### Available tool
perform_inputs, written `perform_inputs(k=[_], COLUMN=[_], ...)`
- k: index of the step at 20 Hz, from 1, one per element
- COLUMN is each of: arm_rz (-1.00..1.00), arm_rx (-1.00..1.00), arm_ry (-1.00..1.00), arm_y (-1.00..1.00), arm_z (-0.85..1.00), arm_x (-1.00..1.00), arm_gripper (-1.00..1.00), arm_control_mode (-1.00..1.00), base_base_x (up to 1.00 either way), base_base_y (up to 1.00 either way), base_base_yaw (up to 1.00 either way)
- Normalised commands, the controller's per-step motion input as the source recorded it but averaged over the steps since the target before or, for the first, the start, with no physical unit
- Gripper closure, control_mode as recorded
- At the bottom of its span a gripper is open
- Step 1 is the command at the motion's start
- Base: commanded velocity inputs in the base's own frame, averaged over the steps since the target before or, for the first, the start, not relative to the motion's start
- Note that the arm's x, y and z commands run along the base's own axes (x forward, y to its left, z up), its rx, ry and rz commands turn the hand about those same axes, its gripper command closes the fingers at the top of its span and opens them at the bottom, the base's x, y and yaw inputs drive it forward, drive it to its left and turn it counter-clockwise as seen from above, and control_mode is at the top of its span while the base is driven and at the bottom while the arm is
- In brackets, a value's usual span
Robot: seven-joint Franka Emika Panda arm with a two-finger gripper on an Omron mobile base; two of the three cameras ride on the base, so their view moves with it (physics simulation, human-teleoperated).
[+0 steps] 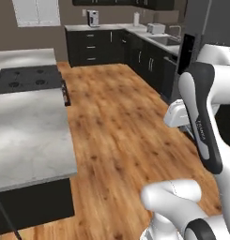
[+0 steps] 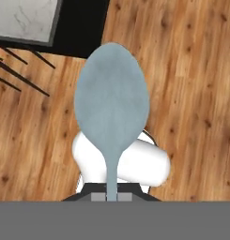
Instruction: Pick up the metallic utensils from the counter and place them in the open drawer. Make sure not to pick up any wooden utensils.
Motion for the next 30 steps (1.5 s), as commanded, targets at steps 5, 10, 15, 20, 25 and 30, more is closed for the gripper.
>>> perform_inputs(k=[5, 10, 15, 20, 25, 30], arm_rz=[0.0, 0.0, 0.0, 0.0, 0.0, 0.0], arm_rx=[0.0, 0.0, 0.0, 0.0, 0.0, 0.0], arm_ry=[0.0, 0.0, 0.0, 0.0, 0.0, 0.0], arm_y=[0.0, 0.0, 0.0, 0.0, 0.0, 0.0], arm_z=[0.0, 0.0, 0.0, 0.0, 0.0, 0.0], arm_x=[0.0, 0.0, 0.0, 0.0, 0.0, 0.0], arm_gripper=[1.0, 1.0, 1.0, 1.0, 1.0, 1.0], arm_control_mode=[1.0, 1.0, 1.0, 1.0, 1.0, 1.0], base_base_x=[0.86, 1.0, 1.0, 1.0, 1.0, 1.0], base_base_y=[-1.0, -0.63, -0.38, -0.11, 0.0, 0.0], base_base_yaw=[0.28, 0.02, -0.06, -0.21, -0.22, -0.19])
